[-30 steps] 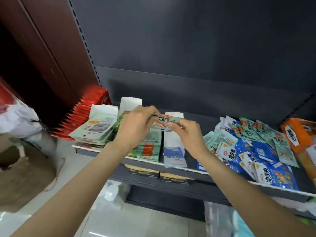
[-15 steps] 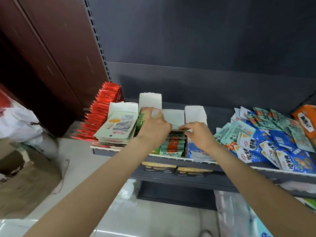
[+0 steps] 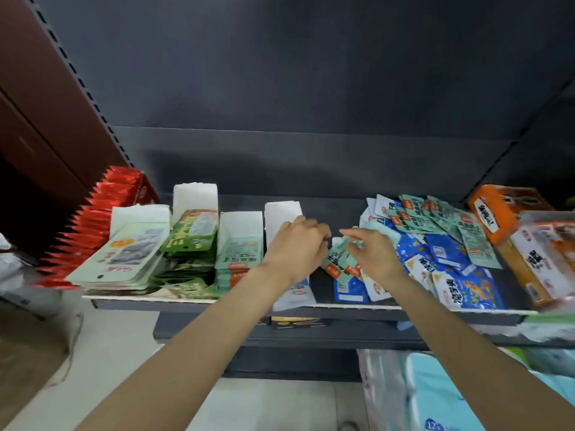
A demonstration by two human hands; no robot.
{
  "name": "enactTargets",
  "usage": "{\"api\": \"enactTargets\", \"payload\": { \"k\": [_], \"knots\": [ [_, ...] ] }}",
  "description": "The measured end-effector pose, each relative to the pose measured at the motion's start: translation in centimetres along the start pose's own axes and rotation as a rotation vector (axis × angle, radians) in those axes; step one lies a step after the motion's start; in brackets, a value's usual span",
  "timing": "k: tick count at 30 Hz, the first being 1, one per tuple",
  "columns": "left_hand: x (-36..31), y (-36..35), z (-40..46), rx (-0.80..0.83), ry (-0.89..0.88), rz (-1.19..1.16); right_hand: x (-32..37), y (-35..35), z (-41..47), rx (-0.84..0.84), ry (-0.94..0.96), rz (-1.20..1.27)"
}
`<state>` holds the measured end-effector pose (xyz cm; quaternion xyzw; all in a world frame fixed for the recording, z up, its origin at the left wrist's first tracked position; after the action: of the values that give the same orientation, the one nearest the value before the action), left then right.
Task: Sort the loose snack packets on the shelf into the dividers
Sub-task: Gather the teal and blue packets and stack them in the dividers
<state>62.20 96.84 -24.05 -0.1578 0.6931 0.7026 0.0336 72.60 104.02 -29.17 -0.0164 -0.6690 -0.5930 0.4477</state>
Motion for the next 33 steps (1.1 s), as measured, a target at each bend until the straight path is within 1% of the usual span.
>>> {"api": "enactTargets", "payload": {
  "k": [2,4,6,8,10,11,13,15,18,19,21,24,27,29,31,33],
  "knots": [
    [-3.2,-2.1,1.7,0.013,0.014,-0.052,-4.3,1.1,-0.6,0.041,-0.088,-0.075],
    [-5.1,-5.1,3.7,0.088,0.076,-0.059,-7.8,1.4,-0.9,0.103,-0.153,-0.079],
    [-5.7,-8.9,5.4,0.216,0.166,-0.019,-10.3,0.8,-0.8,0.202,-0.161,-0.086],
    [-5.3,-12.3,6.3,0.339,0.251,0.06,-12.1,-0.7,-0.7,0.336,-0.162,-0.097],
    [-4.5,-14.6,6.7,0.4,0.34,0.068,-13.1,-1.9,-0.7,0.445,-0.141,-0.131],
    [-3.9,-15.1,6.9,0.394,0.399,0.028,-13.4,-2.2,-0.6,0.469,-0.127,-0.15],
    [-2.6,-15.2,7.2,0.334,0.546,-0.079,-13.6,-2.4,-0.5,0.476,-0.103,-0.165],
    [-1.4,-14.8,7.2,0.276,0.683,-0.133,-13.7,-2.5,-0.4,0.478,-0.09,-0.167],
    [-0.2,-14.5,6.5,0.287,0.845,-0.042,-13.8,-2.7,-0.5,0.473,-0.088,-0.148],
    [0.0,-14.6,6.3,0.307,0.862,-0.031,-13.8,-2.8,-0.5,0.471,-0.09,-0.142],
    [0.1,-14.7,6.4,0.321,0.835,-0.069,-13.7,-2.8,-0.5,0.465,-0.087,-0.147],
    [0.6,-13.0,6.3,0.241,0.805,-0.148,-13.5,-2.9,-0.7,0.464,-0.098,-0.141],
    [0.4,-11.1,5.9,0.212,0.778,-0.227,-12.8,-2.5,-0.8,0.457,-0.107,-0.11],
    [0.1,-9.0,5.6,0.162,0.73,-0.286,-10.8,-1.8,-0.9,0.42,-0.03,-0.087],
    [0.3,-6.5,5.3,0.081,0.674,-0.352,-7.9,-0.8,-0.9,0.36,0.086,-0.067],
    [1.2,-4.3,4.6,0.031,0.674,-0.529,-4.8,0.1,-1.1,0.301,0.181,-0.036]
  ]
}}
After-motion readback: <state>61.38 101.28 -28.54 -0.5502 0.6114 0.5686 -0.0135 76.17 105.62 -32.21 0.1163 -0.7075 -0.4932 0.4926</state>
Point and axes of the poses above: each hand's wrist, its own z-axis towards the middle knuckle, its own y-axis out of the back of the hand, x = y × z, the point moved 10 cm from there along z, towards the middle knuckle, and after that the axes turned 10 degrees about y, right-handed, at the moved point
